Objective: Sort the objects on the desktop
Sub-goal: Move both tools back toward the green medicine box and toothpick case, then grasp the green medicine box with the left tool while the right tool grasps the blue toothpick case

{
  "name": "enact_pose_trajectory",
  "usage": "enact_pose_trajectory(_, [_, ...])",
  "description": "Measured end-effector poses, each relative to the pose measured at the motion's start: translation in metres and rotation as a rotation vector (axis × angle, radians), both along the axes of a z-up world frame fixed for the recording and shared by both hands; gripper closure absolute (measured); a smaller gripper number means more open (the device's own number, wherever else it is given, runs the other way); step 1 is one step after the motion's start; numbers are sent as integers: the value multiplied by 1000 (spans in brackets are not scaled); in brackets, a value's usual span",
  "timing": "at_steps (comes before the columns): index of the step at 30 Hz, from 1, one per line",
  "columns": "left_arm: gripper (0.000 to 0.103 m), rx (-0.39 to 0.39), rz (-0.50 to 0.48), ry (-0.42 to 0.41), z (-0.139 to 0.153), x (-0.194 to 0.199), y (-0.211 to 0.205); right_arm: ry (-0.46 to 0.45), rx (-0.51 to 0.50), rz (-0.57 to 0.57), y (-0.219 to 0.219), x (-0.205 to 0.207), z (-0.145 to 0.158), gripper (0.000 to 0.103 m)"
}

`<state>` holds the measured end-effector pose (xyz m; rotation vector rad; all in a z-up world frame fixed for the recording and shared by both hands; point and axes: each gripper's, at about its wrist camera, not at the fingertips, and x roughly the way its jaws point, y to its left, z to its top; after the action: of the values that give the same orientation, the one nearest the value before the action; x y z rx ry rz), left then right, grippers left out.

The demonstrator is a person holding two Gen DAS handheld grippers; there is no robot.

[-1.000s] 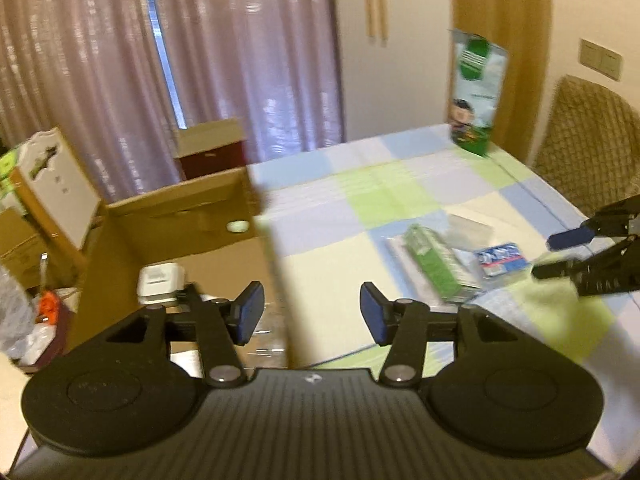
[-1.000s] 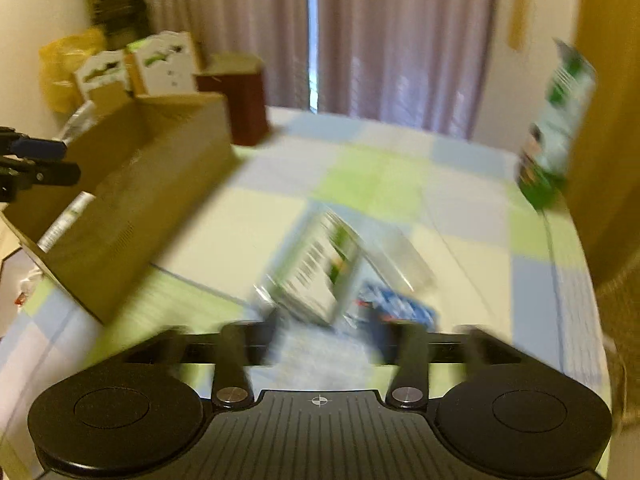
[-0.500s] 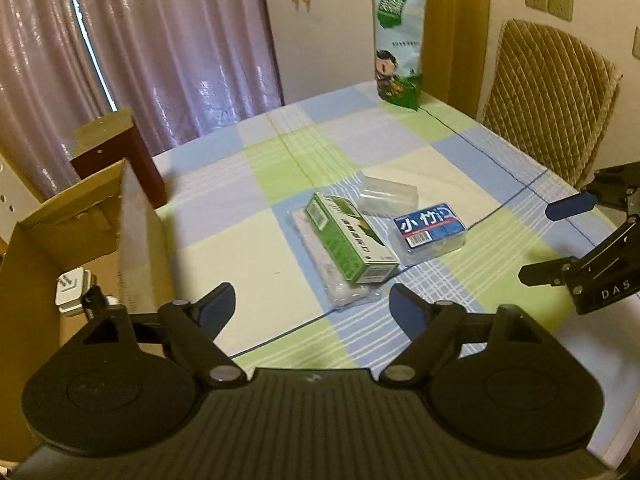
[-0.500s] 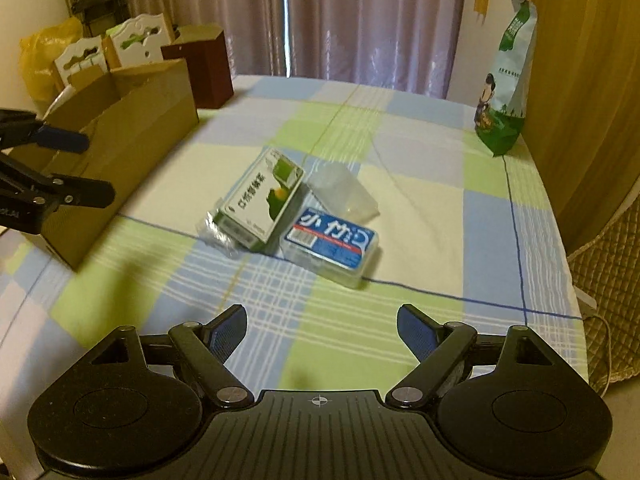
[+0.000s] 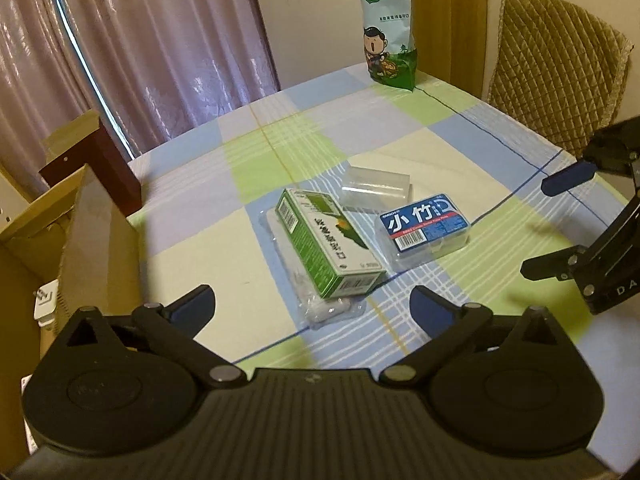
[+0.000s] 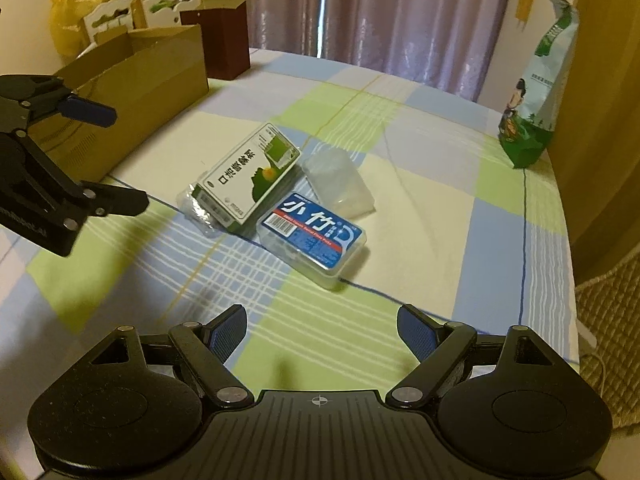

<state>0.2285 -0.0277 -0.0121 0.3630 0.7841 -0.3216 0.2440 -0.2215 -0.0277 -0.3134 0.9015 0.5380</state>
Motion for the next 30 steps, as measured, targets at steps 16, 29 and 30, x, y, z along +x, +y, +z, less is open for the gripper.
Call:
enact_pose_trajectory(16, [12, 173, -18, -79, -63, 20, -52, -20, -60, 124, -7, 39, -18, 18])
enact_pose_trajectory(29, [54, 159, -22, -59, -74, 31, -52, -59, -117, 340, 16, 61, -35, 18])
enact_pose_trajectory(30, [58, 157, -21, -57, -73, 31, -52, -64, -124, 357, 18, 63, -36, 18])
